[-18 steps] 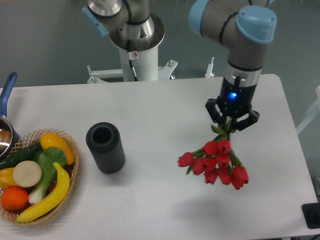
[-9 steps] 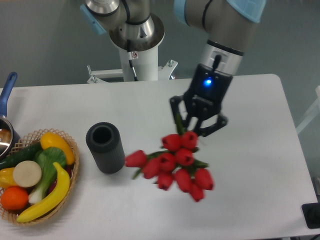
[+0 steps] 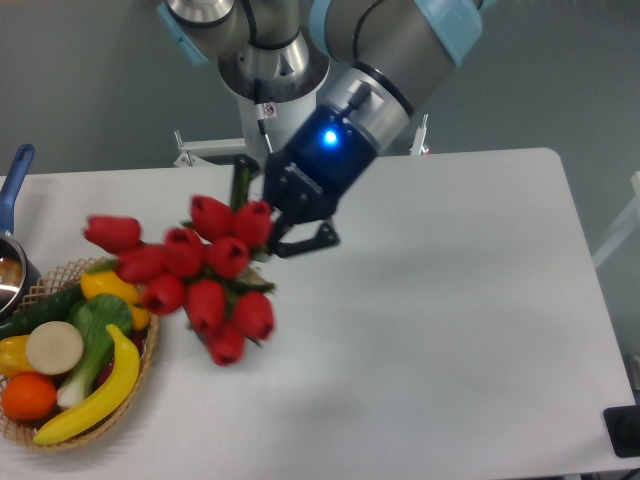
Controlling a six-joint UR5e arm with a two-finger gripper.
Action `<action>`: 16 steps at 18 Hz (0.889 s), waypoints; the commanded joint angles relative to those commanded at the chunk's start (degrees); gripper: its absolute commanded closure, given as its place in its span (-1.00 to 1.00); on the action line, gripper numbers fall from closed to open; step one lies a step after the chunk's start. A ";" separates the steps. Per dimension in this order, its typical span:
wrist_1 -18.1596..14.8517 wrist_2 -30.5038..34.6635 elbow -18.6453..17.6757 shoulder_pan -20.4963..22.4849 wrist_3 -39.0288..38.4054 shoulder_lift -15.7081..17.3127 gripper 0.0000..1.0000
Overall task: Insert the flowers into the vase
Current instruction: 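Carry the red tulip bunch in the gripper over to the black vase, then lower the tulip stems down into the black vase opening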
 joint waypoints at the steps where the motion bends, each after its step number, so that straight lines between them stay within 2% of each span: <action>1: 0.17 0.00 -1.05 -0.09 0.17 0.62 1.00; 7: 0.53 0.00 -7.56 -0.26 4.12 3.08 1.00; 11: 0.70 0.00 -9.15 -0.62 4.92 2.73 1.00; 14: 2.10 0.09 -10.46 -0.79 4.92 2.38 1.00; 16: 2.99 0.09 -11.95 -1.05 7.54 1.51 1.00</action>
